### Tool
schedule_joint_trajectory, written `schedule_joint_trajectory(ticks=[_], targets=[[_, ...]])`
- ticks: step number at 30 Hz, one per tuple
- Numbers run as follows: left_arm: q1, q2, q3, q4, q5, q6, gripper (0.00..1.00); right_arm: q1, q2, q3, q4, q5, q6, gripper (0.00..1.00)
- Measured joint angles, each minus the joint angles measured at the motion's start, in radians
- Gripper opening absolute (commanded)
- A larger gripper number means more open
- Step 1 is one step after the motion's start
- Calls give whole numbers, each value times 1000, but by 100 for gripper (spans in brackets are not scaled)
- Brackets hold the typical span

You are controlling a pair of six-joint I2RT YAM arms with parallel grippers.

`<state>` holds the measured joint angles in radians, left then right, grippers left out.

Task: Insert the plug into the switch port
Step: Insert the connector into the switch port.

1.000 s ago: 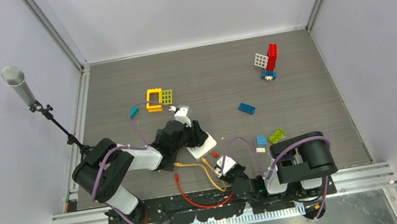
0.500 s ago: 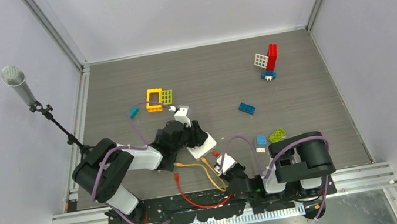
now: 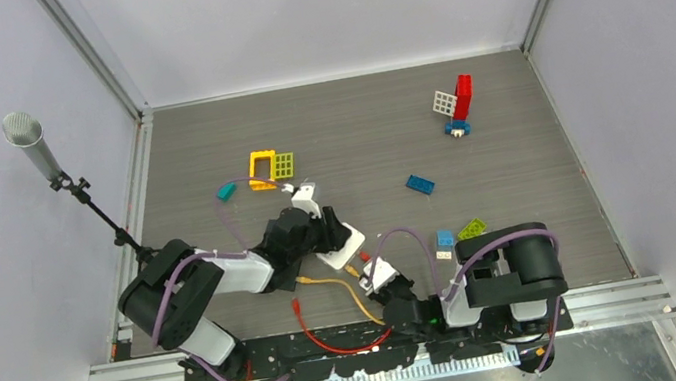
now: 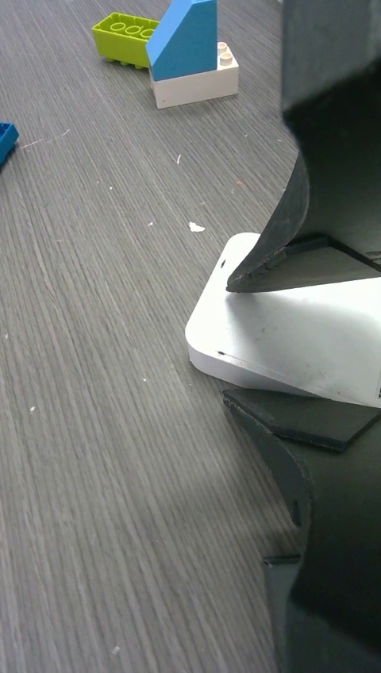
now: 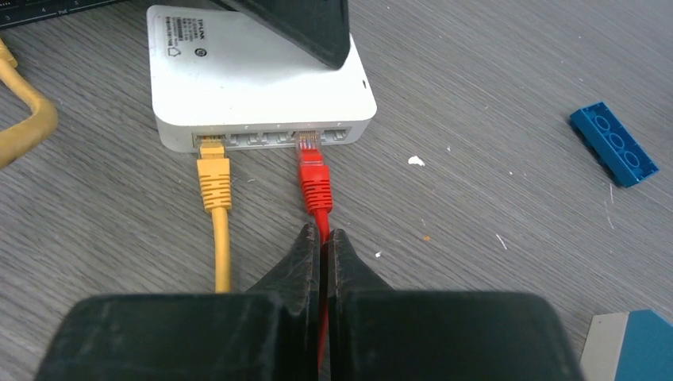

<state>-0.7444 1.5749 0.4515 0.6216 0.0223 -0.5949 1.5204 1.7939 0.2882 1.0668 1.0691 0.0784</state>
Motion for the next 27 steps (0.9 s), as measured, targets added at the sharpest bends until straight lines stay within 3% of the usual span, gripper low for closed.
schedule_joint_trajectory(ticks=[12, 27], targets=[[-13, -30, -31, -4, -37, -26, 50, -11, 13, 15, -4, -10, -25, 0], [-19, 22, -33, 90, -62, -23, 49, -73, 58, -31, 159, -105, -55, 0]])
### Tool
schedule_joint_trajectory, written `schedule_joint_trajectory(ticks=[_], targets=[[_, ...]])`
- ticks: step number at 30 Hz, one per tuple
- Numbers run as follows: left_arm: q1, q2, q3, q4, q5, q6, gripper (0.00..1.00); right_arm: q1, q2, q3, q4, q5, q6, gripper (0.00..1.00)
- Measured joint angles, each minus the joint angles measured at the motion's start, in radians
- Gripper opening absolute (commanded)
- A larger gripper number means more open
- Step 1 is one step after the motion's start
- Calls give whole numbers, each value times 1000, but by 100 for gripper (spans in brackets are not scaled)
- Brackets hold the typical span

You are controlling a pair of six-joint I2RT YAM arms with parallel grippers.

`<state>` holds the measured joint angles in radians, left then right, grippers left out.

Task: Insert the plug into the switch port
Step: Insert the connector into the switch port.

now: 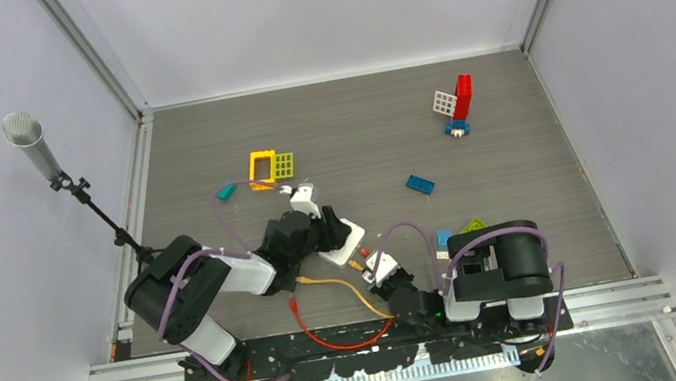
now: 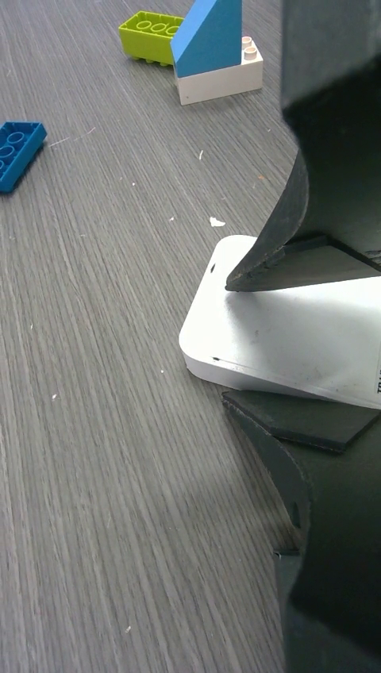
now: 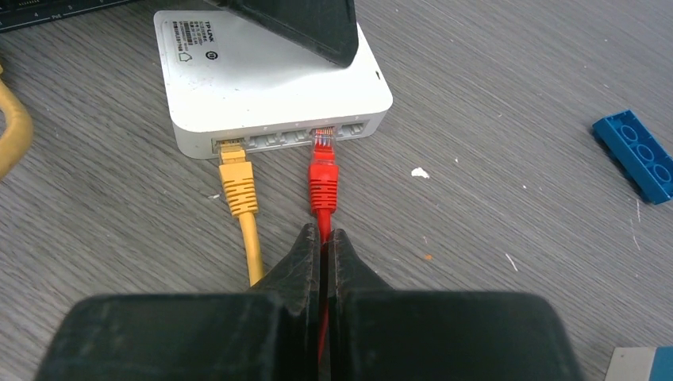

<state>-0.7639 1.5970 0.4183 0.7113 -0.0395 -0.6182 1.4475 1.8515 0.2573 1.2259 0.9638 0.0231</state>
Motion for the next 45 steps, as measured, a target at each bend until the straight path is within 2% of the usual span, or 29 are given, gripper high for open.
schedule_joint_trajectory(ticks=[24, 29, 45], targets=[[-14, 67, 57, 29, 43, 27, 52, -26, -61, -96, 47, -98, 37, 0], [-17, 78, 70, 32, 58, 41, 56, -17, -61, -99, 46, -84, 57, 1], [-21, 143, 135, 40, 130, 77, 52, 34, -60, -118, 34, 31, 94, 0]])
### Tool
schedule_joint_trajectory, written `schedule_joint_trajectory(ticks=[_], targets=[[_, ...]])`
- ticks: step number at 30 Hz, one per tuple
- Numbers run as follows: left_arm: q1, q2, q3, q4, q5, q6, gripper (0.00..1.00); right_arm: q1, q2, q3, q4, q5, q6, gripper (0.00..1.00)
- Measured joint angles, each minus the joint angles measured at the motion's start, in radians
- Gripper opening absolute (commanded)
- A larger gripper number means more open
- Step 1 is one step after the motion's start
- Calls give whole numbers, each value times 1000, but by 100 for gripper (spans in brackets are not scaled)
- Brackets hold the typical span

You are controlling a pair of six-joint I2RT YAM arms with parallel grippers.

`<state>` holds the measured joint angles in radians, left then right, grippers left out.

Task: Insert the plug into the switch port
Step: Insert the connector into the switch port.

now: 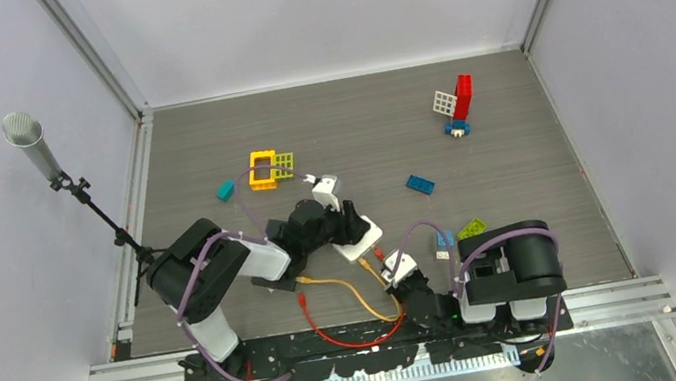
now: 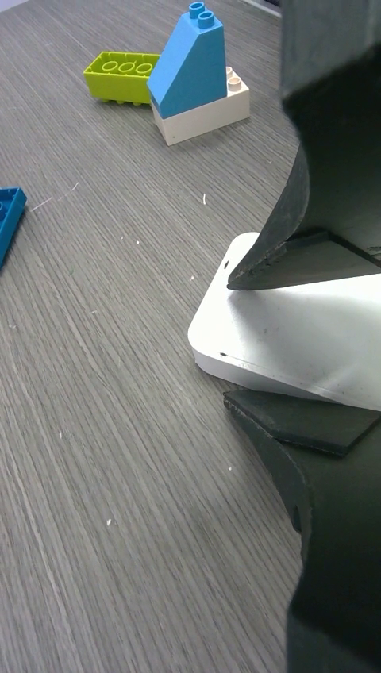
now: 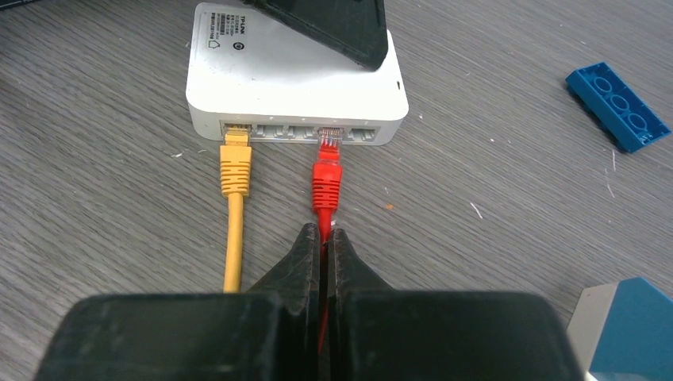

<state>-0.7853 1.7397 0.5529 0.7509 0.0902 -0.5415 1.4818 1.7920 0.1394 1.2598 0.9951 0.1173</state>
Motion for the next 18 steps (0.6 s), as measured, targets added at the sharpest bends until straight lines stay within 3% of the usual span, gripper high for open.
schedule_joint_trajectory(ticks=[18], targets=[[-4, -9, 2, -23, 84, 48, 52, 67, 22, -27, 51, 45, -10, 0]])
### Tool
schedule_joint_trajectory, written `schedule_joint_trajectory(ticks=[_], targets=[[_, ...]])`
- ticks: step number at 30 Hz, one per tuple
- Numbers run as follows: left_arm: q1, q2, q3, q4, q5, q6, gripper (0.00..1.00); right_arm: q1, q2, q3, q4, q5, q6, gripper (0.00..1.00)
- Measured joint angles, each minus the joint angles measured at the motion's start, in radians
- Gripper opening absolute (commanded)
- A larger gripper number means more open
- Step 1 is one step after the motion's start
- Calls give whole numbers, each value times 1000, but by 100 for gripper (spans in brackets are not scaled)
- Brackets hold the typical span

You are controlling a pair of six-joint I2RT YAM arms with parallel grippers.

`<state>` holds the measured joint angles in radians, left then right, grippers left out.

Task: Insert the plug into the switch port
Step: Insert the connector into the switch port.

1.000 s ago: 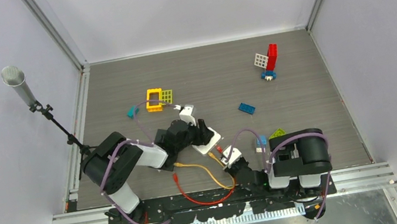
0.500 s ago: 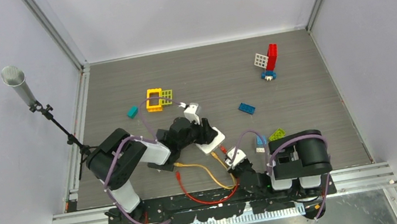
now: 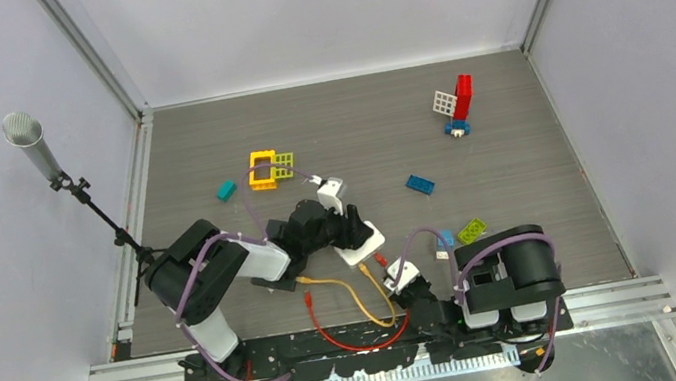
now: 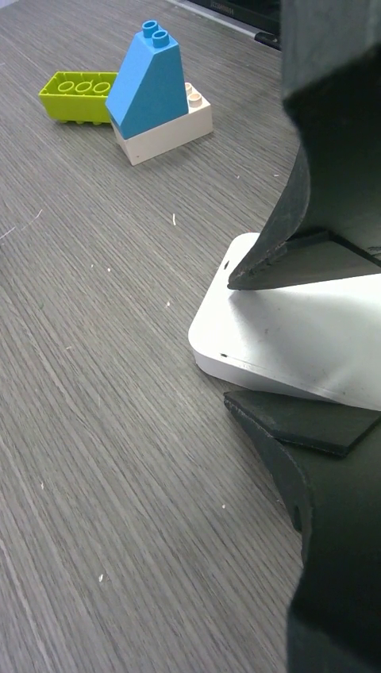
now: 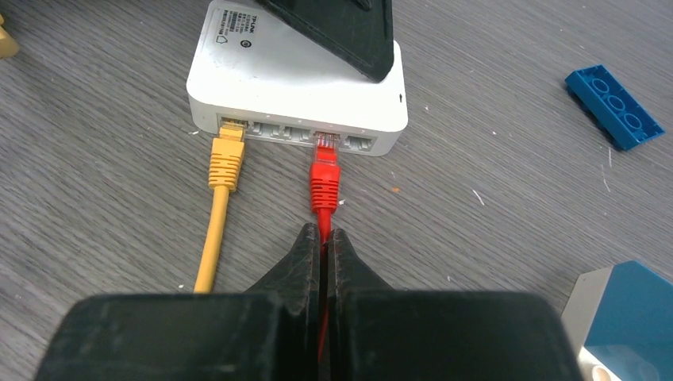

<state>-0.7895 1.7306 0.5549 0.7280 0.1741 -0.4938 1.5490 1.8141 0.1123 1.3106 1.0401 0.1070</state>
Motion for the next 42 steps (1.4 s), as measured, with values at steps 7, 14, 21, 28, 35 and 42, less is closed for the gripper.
schedule_joint_trajectory(ticks=[7, 14, 21, 28, 35, 42], targets=[[0, 0, 0, 0, 22, 11, 51, 5, 13, 0, 12, 24, -3, 0], [1, 0, 0, 0, 33, 13, 48, 2, 72, 4, 94, 55, -14, 0], [13, 12, -20, 50, 26, -7, 48, -42, 75, 6, 108, 28, -26, 0], [21, 32, -31, 107, 4, -21, 48, -101, 69, 10, 114, -32, -41, 0], [31, 56, -17, 132, 2, -14, 48, -154, 69, 11, 132, -100, -75, 1], [40, 92, 17, 149, 6, 11, 47, -217, 69, 11, 150, -168, -100, 0]])
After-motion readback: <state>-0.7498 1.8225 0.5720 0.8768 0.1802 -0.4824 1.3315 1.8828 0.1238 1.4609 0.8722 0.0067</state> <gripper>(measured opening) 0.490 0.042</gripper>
